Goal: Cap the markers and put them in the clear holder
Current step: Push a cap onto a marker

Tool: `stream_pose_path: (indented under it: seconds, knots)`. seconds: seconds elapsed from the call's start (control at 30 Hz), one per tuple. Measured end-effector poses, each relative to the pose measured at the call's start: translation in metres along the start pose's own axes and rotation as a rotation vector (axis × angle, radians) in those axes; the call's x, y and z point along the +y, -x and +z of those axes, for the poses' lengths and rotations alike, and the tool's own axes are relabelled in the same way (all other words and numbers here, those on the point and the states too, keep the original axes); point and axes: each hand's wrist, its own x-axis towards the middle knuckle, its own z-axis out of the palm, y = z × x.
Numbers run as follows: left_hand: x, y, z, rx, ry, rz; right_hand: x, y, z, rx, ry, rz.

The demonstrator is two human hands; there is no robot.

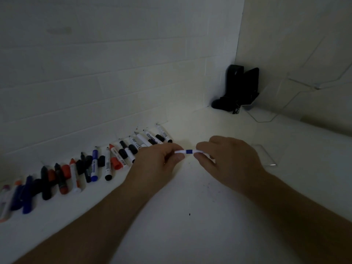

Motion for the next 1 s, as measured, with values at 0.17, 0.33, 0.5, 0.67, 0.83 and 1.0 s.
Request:
stream_pose_path:
  seconds: [0.17,0.33,0.5,0.67,0.83,1.0]
  knots:
    - [-0.001,0.001,-0.001,0.021,-0.064,0.112,0.001,0.000,0.002,-0.034,0.000,-0.013]
    - [-0.001,0.004,0.003,0.062,-0.061,0.109,0.002,0.003,0.009,-0.059,-0.048,-0.070]
    - [0.000,0.004,0.008,0.047,0.012,0.038,-0.003,0.004,0.011,-0.081,-0.107,-0.024]
    - [0.005,-0.001,0.010,0.106,0.221,-0.086,-0.018,-0.005,0.001,-0.091,0.005,-0.022]
    - [0.002,0.003,0.003,0.124,0.402,-0.094,-0.040,-0.021,-0.036,-0.179,-0.196,0.049]
    - [-0.006,0.006,0.003,0.015,0.357,-0.087,-0.013,-0.041,-0.104,0.198,-0.106,0.107]
